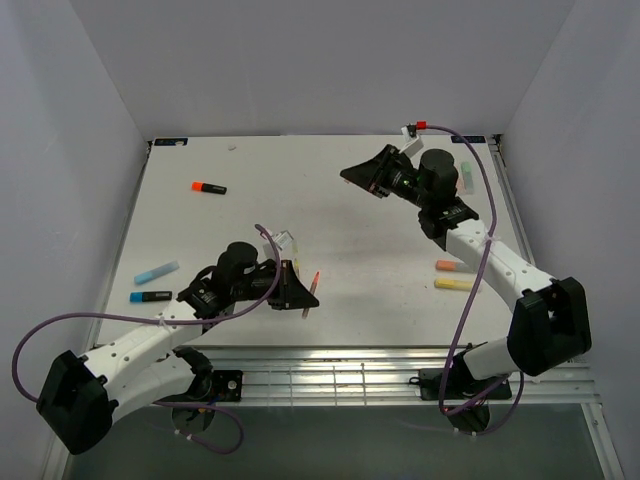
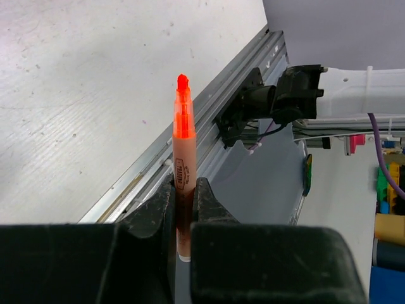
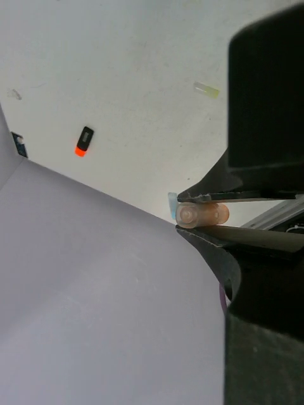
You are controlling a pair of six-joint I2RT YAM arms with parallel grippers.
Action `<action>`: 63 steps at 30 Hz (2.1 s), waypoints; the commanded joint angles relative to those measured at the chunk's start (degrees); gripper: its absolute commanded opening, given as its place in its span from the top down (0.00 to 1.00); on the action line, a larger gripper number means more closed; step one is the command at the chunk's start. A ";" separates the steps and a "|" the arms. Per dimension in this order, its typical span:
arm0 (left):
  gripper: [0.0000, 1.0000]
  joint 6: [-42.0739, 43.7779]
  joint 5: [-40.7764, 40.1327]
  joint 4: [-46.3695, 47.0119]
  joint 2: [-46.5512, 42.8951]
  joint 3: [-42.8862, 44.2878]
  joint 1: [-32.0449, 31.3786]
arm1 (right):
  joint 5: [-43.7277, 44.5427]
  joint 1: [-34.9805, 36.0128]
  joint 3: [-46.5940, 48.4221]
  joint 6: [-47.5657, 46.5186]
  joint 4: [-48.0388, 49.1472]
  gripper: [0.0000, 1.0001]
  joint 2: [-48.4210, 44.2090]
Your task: Open the pen caps
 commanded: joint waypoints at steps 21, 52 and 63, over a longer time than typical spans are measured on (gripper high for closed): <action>1.00 -9.31 -41.89 -26.69 30.55 28.39 -6.02 | 11.97 5.53 14.68 -21.92 -38.26 0.92 18.04; 1.00 -11.87 -52.73 -32.41 50.59 36.76 -8.66 | 13.03 2.98 0.97 -21.75 -31.76 0.92 6.61; 0.76 -9.93 -53.26 -31.97 54.99 36.14 -8.66 | 11.80 2.98 -0.96 -21.58 -30.26 0.92 6.43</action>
